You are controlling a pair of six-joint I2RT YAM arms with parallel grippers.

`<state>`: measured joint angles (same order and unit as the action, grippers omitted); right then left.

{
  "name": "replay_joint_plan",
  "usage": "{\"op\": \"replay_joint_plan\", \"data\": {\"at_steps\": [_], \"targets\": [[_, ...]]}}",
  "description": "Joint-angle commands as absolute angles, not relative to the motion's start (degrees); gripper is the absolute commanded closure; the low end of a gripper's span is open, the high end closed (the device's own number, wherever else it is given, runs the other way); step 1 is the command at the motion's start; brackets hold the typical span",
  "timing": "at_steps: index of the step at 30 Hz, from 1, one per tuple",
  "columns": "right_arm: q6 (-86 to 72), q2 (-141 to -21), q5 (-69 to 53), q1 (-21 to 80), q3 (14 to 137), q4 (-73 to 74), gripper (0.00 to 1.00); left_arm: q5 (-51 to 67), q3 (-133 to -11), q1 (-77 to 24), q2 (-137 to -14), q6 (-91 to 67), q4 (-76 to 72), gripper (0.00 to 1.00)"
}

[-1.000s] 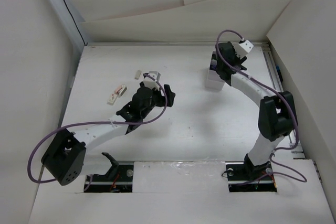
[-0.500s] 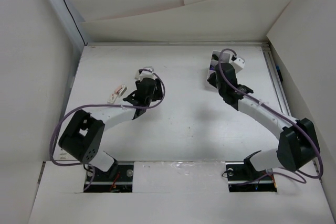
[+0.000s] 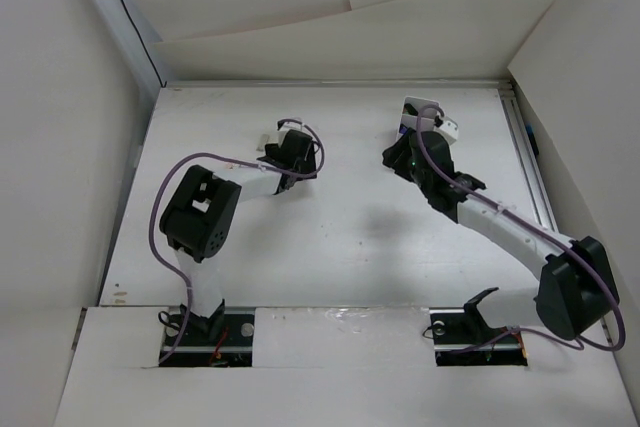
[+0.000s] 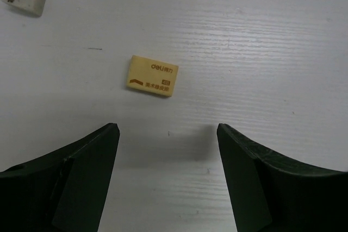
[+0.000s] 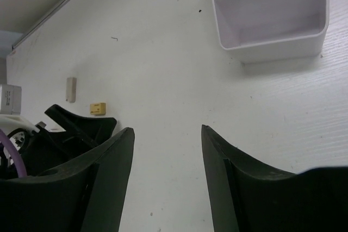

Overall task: Sort the stationery into containers
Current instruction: Pick up the stationery from the center of the board.

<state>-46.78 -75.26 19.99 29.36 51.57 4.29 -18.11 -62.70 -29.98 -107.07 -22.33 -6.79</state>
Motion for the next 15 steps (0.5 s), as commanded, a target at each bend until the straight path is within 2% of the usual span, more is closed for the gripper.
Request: {"op": "replay_joint_plan", "data": {"at_steps": [1,15], "targets": [[-47.0,-73.3,18.5,29.1,50.8,0.7,0.42,-21.3,-66.2,-29.6,-107.5,-21.2,-4.3,0.31],[-47.0,-70.2,18.1,28.6,49.7,0.2,0.44,-23.0,-71.4,-27.9,-114.7,-19.3,-3.3,0.43]]}}
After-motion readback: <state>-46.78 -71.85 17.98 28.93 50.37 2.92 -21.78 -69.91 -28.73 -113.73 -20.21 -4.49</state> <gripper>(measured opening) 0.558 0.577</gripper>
